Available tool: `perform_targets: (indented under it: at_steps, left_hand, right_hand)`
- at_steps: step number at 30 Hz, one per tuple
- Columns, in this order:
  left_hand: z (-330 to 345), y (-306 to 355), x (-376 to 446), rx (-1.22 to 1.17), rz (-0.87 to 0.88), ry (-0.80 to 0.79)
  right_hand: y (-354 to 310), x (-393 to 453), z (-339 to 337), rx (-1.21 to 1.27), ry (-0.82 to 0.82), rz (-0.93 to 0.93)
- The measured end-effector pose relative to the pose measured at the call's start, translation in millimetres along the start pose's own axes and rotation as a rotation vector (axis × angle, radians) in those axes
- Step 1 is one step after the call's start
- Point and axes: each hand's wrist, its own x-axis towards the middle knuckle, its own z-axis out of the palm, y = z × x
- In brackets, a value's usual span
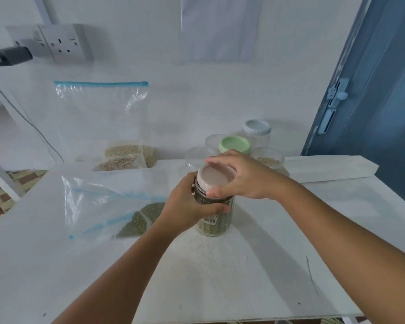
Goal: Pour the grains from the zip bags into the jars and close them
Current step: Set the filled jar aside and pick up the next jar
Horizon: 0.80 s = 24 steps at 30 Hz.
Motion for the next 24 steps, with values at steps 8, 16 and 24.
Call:
perform_targets:
  at_steps: [8,16,24]
  left_hand:
    - [-2.7,-3.3,3.2,-0.06,-0.003,-0.034]
    - [-5.8,1.7,5.1,-0.085,0.011,-0.095]
    - [-9.5,-7.1,-2.0,-0.199,-0.006,-0.036]
  right_hand:
    - [-12.3,9.1,-8.6,-0.103,-0.08,0.007]
    - [-22.3,18.9,-19.4,-0.172,-0.188,0.043]
    - [-16.9,8.9,-13.3,-0.159,-0.12,0.062]
